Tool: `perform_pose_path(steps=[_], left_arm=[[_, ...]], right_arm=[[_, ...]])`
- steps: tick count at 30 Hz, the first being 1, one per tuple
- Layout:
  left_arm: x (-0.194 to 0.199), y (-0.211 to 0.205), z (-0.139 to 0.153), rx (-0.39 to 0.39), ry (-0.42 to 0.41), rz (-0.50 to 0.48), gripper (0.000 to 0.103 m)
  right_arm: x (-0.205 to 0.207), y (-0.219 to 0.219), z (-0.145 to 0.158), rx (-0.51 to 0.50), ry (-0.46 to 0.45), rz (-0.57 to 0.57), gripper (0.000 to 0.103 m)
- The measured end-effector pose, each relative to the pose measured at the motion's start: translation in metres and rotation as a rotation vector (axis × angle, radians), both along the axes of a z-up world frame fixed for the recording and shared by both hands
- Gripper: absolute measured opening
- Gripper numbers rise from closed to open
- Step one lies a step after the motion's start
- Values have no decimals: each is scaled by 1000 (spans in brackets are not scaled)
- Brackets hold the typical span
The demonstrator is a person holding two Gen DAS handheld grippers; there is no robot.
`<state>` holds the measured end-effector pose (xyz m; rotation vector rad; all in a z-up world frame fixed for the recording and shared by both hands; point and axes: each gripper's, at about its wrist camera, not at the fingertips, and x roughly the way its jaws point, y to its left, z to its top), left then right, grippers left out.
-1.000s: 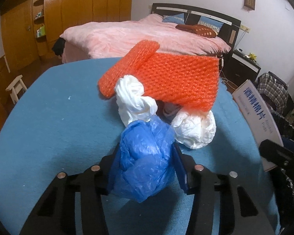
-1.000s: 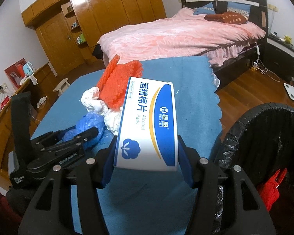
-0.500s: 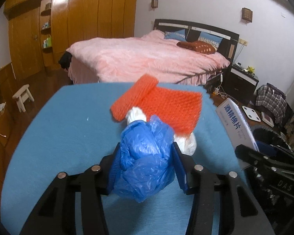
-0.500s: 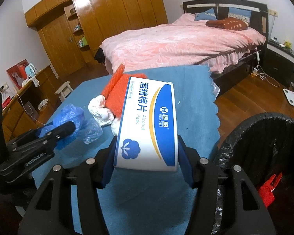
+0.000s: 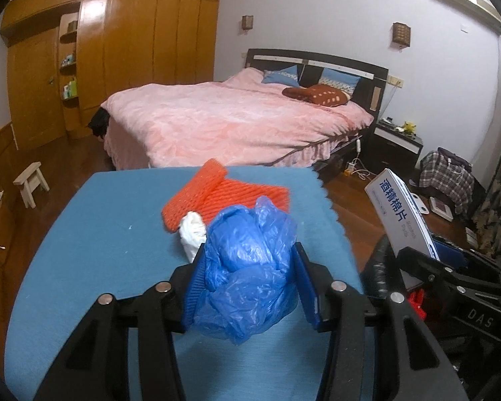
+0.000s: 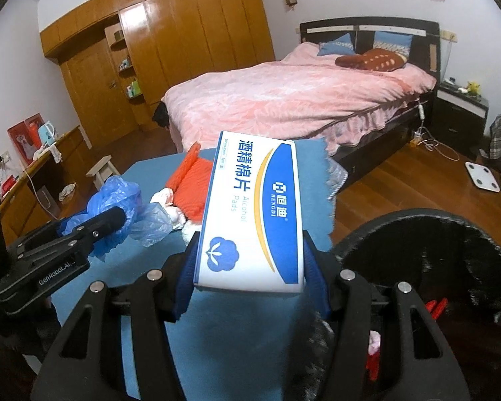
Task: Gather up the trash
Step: 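Carry the blue bag and wipe box over the bin and open both grippers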
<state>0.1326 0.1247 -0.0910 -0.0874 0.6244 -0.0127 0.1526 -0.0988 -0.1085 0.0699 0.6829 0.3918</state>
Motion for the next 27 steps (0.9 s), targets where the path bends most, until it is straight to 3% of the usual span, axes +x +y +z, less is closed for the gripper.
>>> perform_pose_path(steps=[12,27], left_arm=[[-12,-48,20,-3,-42,-96,49],[-15,-140,29,-19,-77,-303,49]], right_arm=[[-36,-63,18,-1,-40,-116,55],[-64,-150,20,-21,-71,-284,55]])
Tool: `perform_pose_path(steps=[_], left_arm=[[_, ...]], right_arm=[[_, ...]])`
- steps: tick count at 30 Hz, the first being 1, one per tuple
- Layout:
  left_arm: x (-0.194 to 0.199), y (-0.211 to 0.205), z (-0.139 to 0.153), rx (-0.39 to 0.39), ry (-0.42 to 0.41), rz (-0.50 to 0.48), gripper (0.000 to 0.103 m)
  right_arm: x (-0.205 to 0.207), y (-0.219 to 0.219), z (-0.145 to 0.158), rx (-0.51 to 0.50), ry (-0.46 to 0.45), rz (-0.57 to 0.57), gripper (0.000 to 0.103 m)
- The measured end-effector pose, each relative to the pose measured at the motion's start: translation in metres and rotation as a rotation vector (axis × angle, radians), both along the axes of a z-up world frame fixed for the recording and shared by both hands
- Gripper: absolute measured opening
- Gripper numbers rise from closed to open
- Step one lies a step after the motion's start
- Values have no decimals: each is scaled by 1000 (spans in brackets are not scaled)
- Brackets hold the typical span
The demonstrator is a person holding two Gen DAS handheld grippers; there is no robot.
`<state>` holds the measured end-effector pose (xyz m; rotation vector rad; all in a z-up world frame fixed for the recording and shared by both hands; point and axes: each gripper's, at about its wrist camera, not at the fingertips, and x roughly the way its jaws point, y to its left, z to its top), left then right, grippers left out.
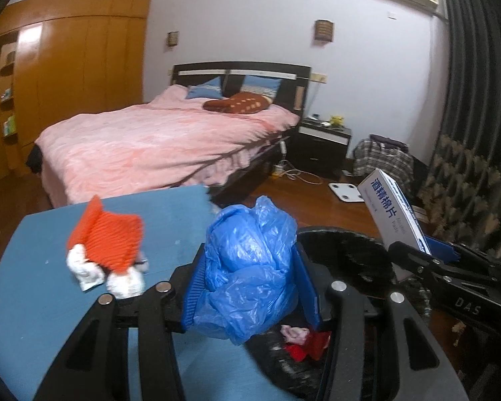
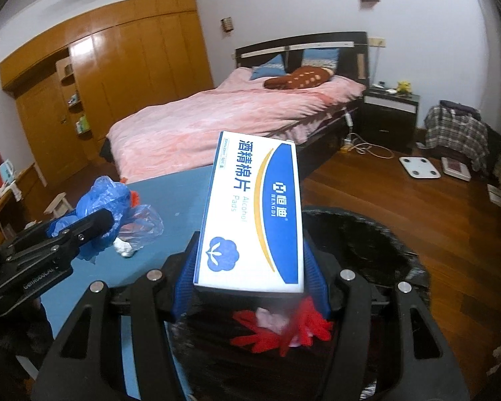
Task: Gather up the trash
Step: 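Carry the blue bag and wipe box over the bin and open both grippers, then move both grippers back over the table toward the white tissues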
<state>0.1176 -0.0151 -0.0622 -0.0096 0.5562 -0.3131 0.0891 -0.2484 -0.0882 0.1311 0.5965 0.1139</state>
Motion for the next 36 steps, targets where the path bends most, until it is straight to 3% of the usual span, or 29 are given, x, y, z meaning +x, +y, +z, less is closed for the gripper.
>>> perform_pose_path(steps=[16,18,21,22,27,29,36], left_arm=[[20,-73,-12,-2,23,-142,50],[22,-78,-14,-4,28,-154,53],[26,-81,-16,-17,42,-174,71],[27,-82,-16,-17,42,-172,77],[29,-73,-17,-19,44,-146,84],[29,-65,-16,-21,43,-123,89],[29,-23,-15,-7,42,-28,96]], right_arm=[[-4,-67,-28,-8,38,-123,56],[-2,-71,-32,-5,45,-132,56],[0,-74,-36,-8,53,-141,57],[0,-75,-37,-11,56,-145,59],[-1,-76,-41,-14,57,-166,86],[-2,-74,-42,-13,54,-172,92],[-1,-63,-41,16,59,-182,96]])
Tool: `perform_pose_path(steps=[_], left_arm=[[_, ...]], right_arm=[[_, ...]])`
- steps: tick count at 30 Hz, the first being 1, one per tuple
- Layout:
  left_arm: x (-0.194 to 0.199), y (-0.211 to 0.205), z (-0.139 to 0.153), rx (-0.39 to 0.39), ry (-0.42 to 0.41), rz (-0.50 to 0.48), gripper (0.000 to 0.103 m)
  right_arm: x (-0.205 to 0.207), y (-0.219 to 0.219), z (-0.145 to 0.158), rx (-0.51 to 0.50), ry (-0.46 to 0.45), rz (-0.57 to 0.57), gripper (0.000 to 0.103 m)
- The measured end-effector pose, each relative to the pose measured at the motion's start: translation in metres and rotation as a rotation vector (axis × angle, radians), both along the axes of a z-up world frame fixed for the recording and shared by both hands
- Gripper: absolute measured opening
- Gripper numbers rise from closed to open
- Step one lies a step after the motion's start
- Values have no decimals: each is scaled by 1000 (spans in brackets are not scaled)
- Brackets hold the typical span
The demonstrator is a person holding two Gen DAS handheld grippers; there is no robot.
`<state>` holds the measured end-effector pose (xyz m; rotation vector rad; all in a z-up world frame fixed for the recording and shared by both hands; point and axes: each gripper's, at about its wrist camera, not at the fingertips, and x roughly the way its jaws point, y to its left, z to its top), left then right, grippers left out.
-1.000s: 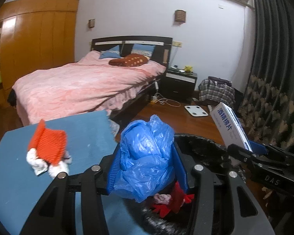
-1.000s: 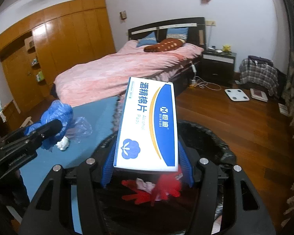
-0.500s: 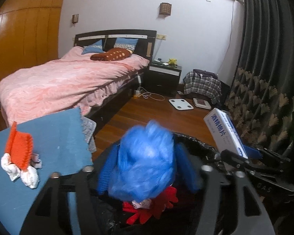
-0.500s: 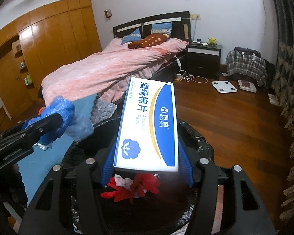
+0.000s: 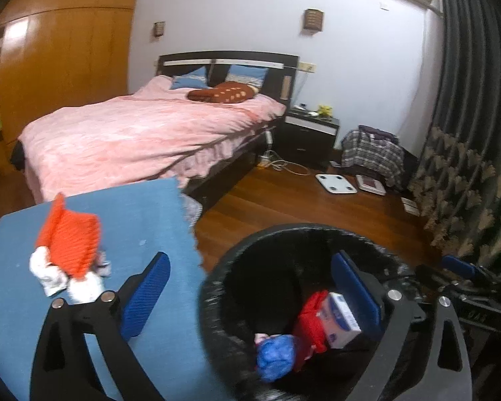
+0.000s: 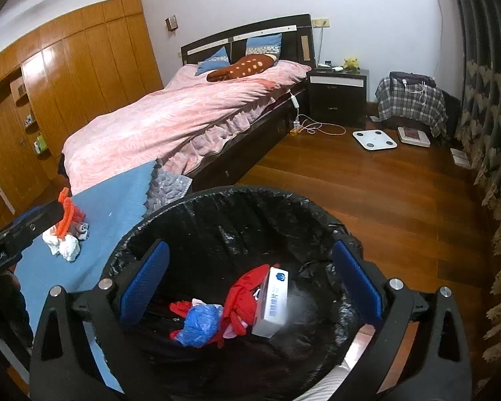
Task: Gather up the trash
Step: 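Move both grippers back over the table toward the white tissues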
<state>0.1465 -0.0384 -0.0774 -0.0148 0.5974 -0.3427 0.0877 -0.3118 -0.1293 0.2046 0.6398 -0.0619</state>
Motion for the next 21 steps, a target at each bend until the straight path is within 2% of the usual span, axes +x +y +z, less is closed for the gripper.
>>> perform_pose_path(steps=[9,21], left_arm=[[-11,69,-3,42,-10,151,97],[-28,174,-14,80,-5,368,97]], right_arm=[[15,42,5,3,-3,57,97],[43,149,15,-27,-23,263,97]])
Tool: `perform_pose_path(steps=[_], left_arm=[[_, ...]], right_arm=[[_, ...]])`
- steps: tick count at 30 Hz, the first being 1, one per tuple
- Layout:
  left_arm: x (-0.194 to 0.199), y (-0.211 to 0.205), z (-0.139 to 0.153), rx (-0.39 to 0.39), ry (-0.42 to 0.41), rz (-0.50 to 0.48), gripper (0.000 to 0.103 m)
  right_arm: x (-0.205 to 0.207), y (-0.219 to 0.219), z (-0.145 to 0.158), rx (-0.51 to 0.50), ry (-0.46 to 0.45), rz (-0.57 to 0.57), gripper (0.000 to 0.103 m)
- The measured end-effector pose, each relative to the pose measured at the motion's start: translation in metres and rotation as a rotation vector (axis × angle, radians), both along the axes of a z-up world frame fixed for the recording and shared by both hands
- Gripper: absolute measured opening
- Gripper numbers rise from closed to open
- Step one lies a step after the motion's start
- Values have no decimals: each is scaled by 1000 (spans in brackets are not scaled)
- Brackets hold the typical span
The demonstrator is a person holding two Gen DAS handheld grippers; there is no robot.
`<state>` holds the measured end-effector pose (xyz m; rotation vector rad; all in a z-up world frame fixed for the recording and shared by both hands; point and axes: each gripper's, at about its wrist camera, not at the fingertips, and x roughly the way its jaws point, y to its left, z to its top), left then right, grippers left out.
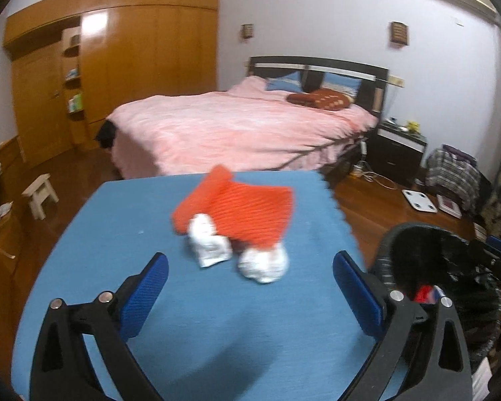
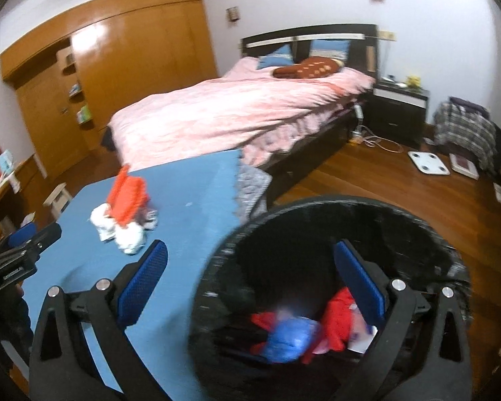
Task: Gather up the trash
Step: 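Move both grippers back over the table toward the white tissues, then grasp the white tissue ball with the right gripper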
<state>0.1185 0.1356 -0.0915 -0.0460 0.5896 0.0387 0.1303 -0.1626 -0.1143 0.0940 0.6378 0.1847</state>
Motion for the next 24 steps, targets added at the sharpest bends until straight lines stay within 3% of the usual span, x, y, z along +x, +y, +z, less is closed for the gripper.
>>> perform_pose_path(steps=[12,24], left_arm=[[3,74,-33,19,41,136,97],[23,107,-67,14,91,179,97]], right_arm=[[44,105,-27,-12,38,151,97],[91,161,-66,-40,99,208,97]])
